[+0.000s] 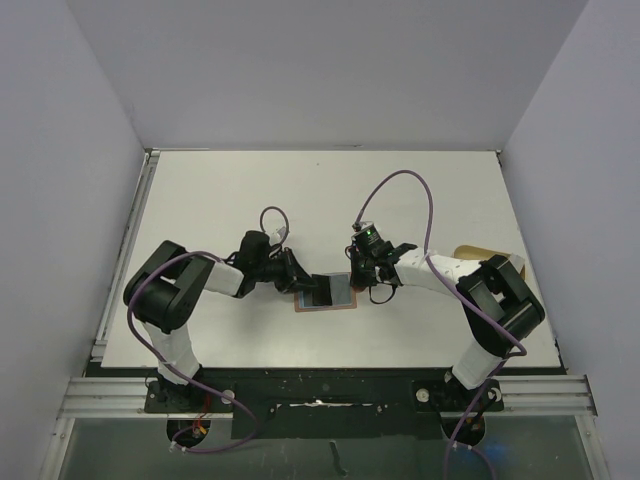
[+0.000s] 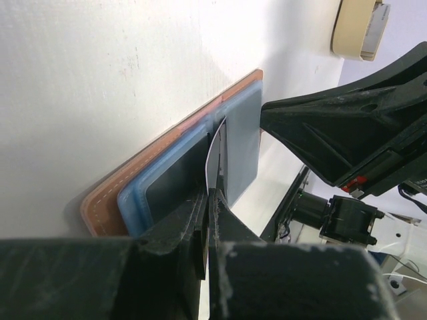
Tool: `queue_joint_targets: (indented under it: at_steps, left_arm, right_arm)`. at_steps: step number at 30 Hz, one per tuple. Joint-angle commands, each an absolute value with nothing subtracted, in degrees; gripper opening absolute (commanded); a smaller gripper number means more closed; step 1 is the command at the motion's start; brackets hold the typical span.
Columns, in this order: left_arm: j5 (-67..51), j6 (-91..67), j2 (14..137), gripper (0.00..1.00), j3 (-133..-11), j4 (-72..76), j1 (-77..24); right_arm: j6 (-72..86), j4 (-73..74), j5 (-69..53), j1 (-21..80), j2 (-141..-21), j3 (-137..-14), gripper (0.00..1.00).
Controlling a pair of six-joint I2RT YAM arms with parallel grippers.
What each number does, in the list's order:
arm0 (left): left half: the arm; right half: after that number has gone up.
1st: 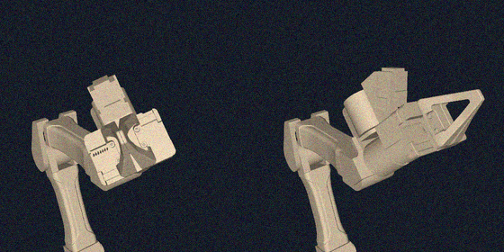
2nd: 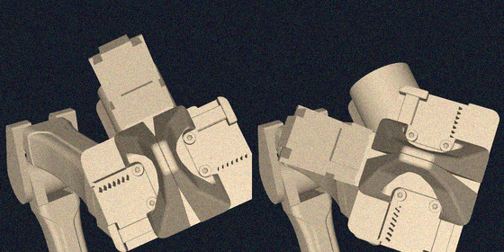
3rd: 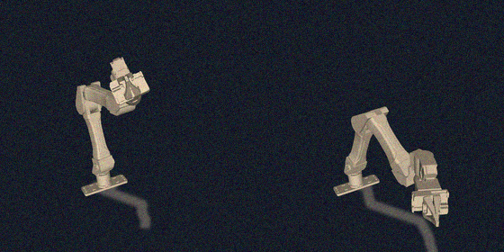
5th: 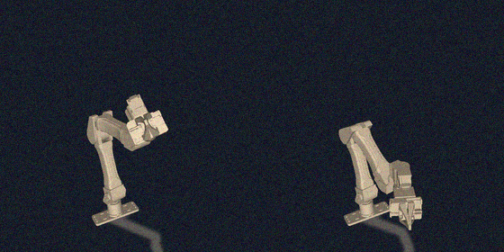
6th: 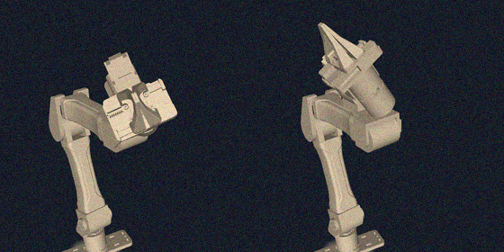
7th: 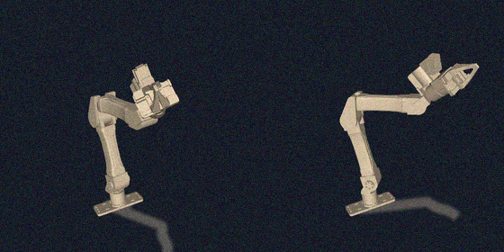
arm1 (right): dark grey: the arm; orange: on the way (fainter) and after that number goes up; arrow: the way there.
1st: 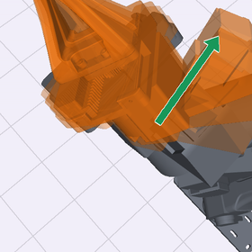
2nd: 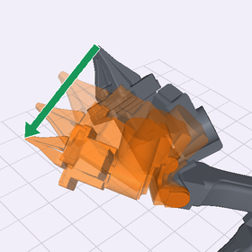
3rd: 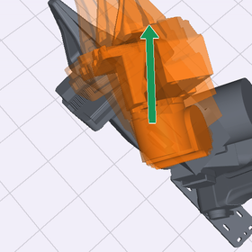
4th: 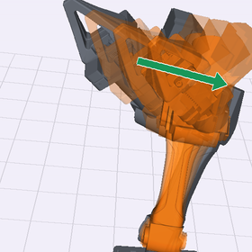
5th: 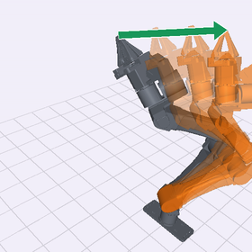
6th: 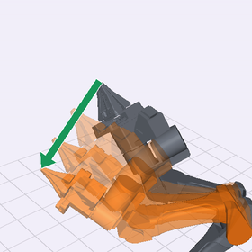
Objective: Put the credit cards into the card holder
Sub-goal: Insert the credit card into the card holder.
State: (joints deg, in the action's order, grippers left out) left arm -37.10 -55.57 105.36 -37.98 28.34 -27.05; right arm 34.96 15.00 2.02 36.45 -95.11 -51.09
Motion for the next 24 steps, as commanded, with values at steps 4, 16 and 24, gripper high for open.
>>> queue_joint_targets:
  at_steps: [4,16,24]
  left_arm:
    - [-33.2,-48.9,103.5,0.00,-40.2,20.5,-26.6]
    - [-32.0,-55.3,105.6,0.00,-37.9,30.9,-28.9]
    - [-30.6,-58.4,105.7,0.00,-35.5,35.5,-30.5]
  right_arm:
    - [35.1,15.8,3.3,36.8,-94.5,-50.1,0.10]
    - [35.9,15.3,3.0,36.7,-94.6,-49.7,0.10]
    - [37.0,14.9,2.6,36.7,-93.9,-49.4,0.10]
